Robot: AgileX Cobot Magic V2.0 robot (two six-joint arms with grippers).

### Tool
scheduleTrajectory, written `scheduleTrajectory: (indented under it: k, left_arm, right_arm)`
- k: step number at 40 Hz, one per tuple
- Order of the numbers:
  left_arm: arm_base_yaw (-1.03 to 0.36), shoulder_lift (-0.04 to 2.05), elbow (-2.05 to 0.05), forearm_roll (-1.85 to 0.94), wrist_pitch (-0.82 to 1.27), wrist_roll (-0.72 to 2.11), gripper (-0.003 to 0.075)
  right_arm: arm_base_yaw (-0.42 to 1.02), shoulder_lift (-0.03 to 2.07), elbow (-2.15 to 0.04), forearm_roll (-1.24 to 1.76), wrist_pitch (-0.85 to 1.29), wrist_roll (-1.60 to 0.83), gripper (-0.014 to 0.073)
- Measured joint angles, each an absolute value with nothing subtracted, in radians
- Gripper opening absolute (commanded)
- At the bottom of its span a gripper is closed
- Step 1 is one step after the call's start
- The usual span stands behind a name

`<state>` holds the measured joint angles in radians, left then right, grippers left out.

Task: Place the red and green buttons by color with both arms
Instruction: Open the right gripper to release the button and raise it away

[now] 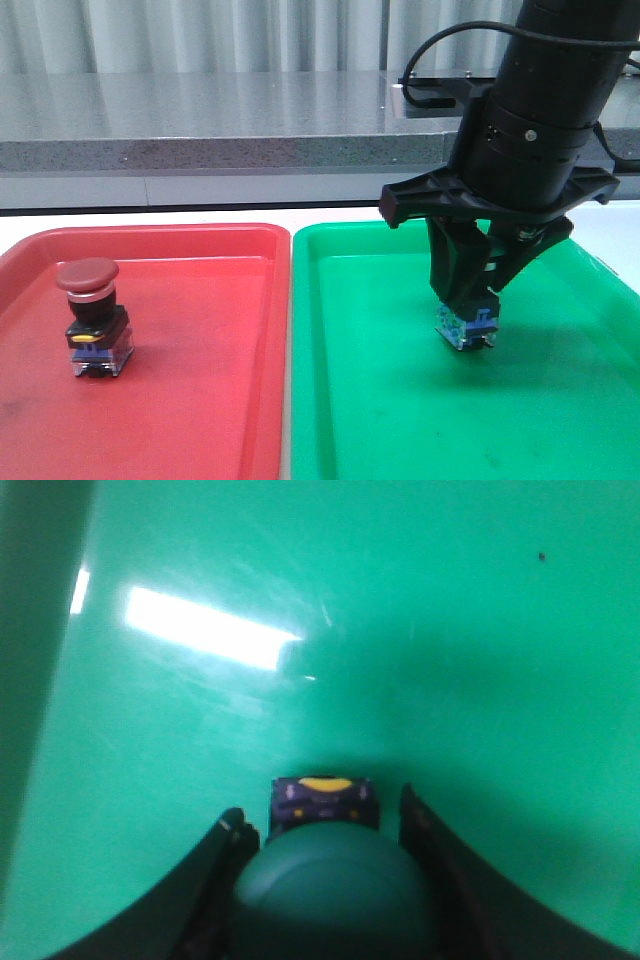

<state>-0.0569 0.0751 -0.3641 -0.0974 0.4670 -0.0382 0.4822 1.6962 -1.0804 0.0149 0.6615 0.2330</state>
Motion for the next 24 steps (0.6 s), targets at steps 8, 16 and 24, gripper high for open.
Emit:
scheduleTrajectory:
  k: [8, 16, 24]
  left_arm:
    - [-0.057, 0.075, -0.364, -0.097, 0.467, -0.038, -0.0020]
    - [-0.057, 0.075, -0.364, -0.097, 0.467, -0.038, -0.0020]
    - [-0.057, 0.075, -0.364, -0.097, 0.467, -0.038, -0.0020]
  right_arm:
    - [0.482, 1.696, -1.080, 0.015, 0.661, 0.233, 0.0517]
    - [0.482, 1.696, -1.080, 0.015, 0.667, 0.233, 0.0593]
    - [0.482, 1.691, -1.080, 0.015, 0.667, 0.233, 0.0589]
